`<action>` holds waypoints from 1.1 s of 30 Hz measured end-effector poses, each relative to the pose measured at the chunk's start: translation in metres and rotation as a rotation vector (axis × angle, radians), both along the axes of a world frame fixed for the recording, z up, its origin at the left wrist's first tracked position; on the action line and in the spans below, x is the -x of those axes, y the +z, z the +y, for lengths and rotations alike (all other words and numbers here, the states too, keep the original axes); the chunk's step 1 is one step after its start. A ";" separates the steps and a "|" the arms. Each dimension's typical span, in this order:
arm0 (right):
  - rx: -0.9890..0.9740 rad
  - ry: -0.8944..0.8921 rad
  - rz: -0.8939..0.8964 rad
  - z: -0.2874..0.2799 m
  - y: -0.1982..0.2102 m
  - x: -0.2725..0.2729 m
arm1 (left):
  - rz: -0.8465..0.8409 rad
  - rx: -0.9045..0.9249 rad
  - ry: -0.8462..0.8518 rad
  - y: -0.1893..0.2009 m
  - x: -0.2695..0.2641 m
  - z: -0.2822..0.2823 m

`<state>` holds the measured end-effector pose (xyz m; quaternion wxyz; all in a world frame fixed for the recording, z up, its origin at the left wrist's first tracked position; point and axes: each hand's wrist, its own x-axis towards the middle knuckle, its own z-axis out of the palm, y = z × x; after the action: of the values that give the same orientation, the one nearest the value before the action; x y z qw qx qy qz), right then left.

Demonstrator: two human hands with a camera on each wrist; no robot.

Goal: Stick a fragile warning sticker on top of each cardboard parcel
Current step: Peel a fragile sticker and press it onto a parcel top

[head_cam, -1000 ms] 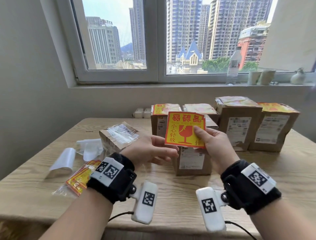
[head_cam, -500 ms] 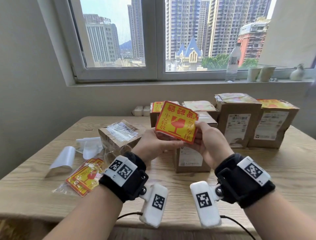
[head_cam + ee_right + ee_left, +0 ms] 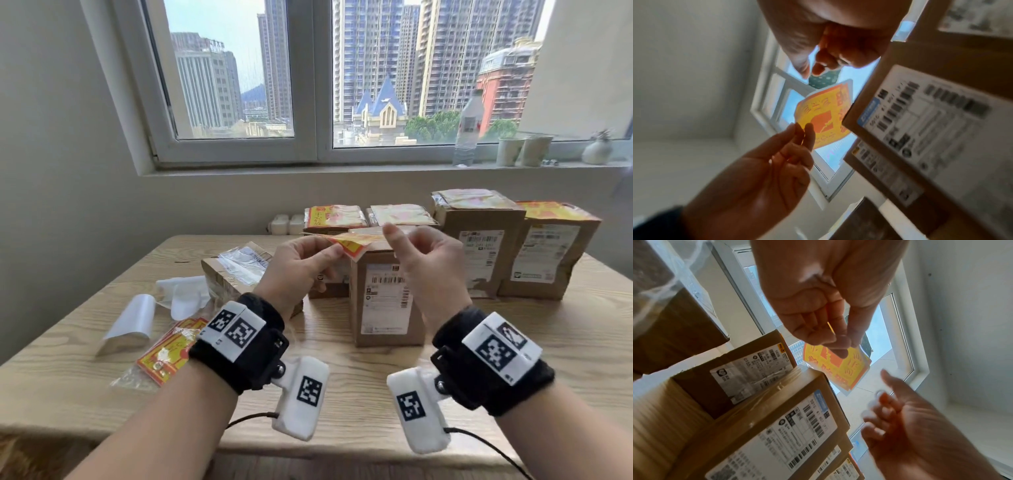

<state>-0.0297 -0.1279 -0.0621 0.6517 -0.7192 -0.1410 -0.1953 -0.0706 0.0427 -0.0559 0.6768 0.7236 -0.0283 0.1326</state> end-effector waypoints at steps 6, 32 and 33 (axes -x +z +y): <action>0.326 0.285 -0.160 0.007 0.016 0.005 | -0.006 0.006 -0.067 0.005 0.003 0.004; 0.243 0.346 -0.112 0.021 0.010 0.007 | -0.071 0.059 -0.072 0.012 0.011 0.004; 0.243 0.343 -0.107 0.021 0.009 0.007 | -0.071 0.064 -0.066 0.013 0.011 0.004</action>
<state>-0.0362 -0.1067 -0.0527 0.5756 -0.7464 -0.3184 -0.1012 -0.0816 0.0470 -0.0434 0.7020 0.6953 -0.0717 0.1367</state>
